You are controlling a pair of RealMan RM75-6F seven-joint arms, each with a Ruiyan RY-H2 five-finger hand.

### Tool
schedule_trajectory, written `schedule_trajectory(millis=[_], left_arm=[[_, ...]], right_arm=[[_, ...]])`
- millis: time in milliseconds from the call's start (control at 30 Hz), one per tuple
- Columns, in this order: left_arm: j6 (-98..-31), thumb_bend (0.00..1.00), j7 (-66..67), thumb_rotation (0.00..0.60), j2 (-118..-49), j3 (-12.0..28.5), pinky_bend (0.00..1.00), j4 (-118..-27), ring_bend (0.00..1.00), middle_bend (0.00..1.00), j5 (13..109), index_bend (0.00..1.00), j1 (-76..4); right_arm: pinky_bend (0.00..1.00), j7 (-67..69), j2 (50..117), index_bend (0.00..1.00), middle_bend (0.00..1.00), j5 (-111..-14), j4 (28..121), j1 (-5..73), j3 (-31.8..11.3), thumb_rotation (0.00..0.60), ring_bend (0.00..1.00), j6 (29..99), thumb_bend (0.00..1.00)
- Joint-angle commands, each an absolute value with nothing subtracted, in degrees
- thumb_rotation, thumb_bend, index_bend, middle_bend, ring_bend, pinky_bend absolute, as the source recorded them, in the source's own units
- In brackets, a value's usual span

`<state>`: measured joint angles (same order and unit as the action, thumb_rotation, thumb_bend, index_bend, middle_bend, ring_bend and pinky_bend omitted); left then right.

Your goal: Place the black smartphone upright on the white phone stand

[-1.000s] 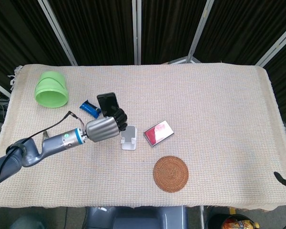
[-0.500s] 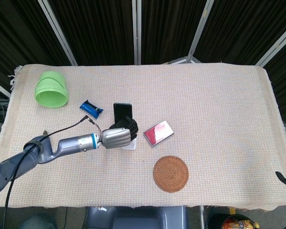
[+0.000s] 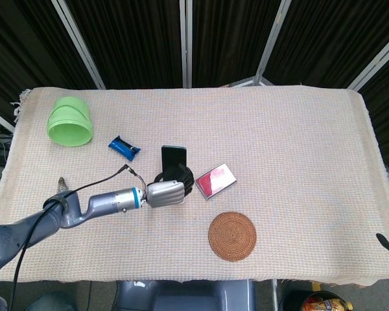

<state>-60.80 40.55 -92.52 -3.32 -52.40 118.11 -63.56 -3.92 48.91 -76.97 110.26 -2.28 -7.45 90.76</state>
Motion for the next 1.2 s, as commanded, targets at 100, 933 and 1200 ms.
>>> schedule_trajectory(millis=[100, 933, 1200], left_arm=[[-59.63, 0.04, 42.09, 0.6, -92.99, -3.47, 0.43, -52.96, 0.46, 0.37, 118.06, 0.56, -63.99], [-56.37, 0.0, 47.75, 0.6, -92.61, -4.48, 0.29, -56.18, 0.11, 0.01, 116.28, 0.18, -63.26], [-57.0, 0.0, 49.09, 0.6, -91.78, -4.07, 0.15, -57.4, 0.0, 0.0, 115.7, 0.0, -62.73]], right_arm=[[0.0, -2.89, 48.52, 0.0, 0.0, -77.16, 110.15, -2.54, -7.45, 0.6, 0.0, 90.99, 0.0], [0.0, -0.1, 47.48, 0.0, 0.0, -77.94, 110.03, -3.67, -7.24, 0.6, 0.0, 92.29, 0.0], [0.0, 0.01, 47.4, 0.0, 0.0, -78.51, 110.1, -3.8, -7.1, 0.6, 0.0, 92.55, 0.0]])
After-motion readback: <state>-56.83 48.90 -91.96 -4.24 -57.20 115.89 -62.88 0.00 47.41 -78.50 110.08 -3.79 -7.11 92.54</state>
